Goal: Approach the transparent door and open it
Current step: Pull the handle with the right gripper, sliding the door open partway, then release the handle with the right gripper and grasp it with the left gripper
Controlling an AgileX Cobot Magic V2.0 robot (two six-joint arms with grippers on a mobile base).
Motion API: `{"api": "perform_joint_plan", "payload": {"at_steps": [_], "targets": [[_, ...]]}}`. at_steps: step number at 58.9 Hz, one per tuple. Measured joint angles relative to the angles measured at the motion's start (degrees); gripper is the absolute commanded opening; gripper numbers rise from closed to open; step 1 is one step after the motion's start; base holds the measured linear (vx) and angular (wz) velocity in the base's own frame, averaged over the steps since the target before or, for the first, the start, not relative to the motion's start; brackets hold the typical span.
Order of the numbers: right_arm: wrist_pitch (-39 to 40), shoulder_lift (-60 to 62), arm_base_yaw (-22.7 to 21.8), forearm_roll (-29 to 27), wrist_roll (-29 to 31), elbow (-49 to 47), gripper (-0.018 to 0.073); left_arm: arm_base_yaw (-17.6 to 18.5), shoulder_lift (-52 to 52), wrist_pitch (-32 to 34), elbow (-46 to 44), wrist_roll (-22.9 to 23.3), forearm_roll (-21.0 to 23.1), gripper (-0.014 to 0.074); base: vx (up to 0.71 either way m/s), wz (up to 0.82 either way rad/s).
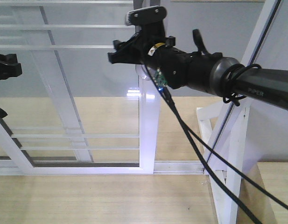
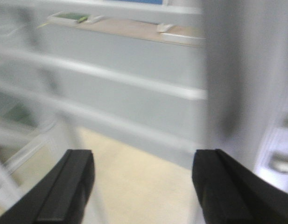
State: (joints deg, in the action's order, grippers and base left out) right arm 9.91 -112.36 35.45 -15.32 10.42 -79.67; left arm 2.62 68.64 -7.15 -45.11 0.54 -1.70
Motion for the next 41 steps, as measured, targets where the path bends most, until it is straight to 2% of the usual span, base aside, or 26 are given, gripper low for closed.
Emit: {"api": "perform_joint_plan", "payload": {"at_steps": [9, 15, 20, 29, 41], "targets": [[-6.84, 4.06, 0.89, 1.18, 3.18, 0.17, 0.0564, 0.0, 0.0, 0.0, 0.0, 0.0, 0.0, 0.0523, 0.0, 0.0], [-12.54, 8.75, -0.49, 1.29, 7.15, 0.17, 0.0564, 0.05, 0.0, 0.0, 0.0, 0.0, 0.0, 0.0523, 0.0, 0.0], [-18.05, 12.75, -2.29, 1.12, 8.0, 0.17, 0.0564, 0.05, 0.0, 0.0, 0.0, 0.0, 0.0, 0.0523, 0.0, 0.0], [-29.76, 19.54, -9.2, 1.66, 8.19, 0.17, 0.0564, 1.86, 0.0, 1.92, 0.0, 0.0, 0.0, 0.0523, 0.0, 0.0], [-40.64, 26.74, -19.82, 6.51, 7.99, 0.17, 0.0564, 6.43, 1.96, 7.48, 0.0, 0.0, 0.0, 0.0523, 0.0, 0.0]]}}
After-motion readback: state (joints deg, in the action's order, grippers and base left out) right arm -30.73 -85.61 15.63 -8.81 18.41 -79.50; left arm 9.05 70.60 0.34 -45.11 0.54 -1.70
